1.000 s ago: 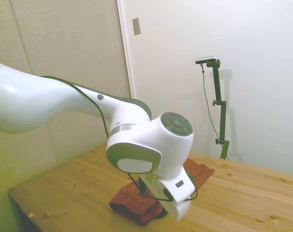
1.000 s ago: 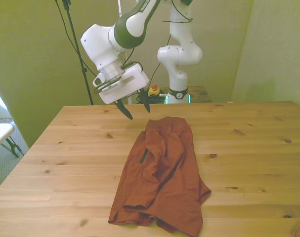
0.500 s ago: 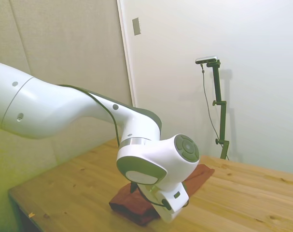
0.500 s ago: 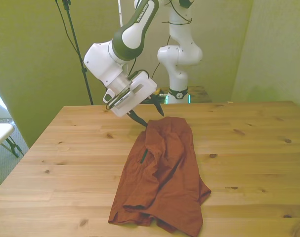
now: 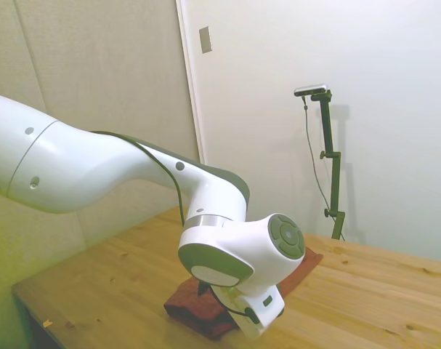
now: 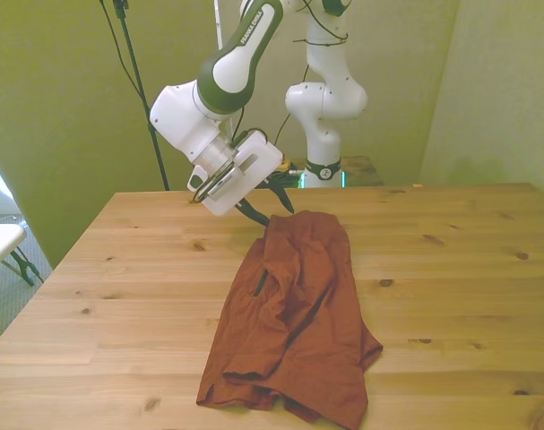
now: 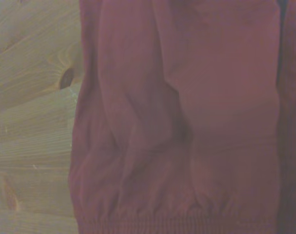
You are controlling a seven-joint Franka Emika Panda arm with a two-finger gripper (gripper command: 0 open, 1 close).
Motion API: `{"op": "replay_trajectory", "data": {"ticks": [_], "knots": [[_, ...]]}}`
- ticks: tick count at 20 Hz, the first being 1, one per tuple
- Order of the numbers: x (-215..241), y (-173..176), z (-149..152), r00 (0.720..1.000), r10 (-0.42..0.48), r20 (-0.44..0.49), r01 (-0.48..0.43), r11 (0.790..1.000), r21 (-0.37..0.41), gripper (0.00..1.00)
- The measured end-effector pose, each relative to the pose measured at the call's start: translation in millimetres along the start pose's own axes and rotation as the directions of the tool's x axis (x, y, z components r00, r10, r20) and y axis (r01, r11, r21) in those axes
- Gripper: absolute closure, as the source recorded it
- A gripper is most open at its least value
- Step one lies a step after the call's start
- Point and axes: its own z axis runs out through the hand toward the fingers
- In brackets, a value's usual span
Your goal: Unfold the shorts
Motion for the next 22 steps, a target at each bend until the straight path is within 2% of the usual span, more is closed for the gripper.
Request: {"op": "replay_trajectory", "data": {"ticks": [16,19,22], "knots": [[0,-4,-5,1.0,-0.01,0.012,0.01,1.0,0.007,1.0],[-7,-15,-7,0.999,-0.032,0.025,0.031,0.999,0.024,1.0],[-23,-42,-4,0.996,-0.08,0.037,0.079,0.997,0.028,1.0]]}}
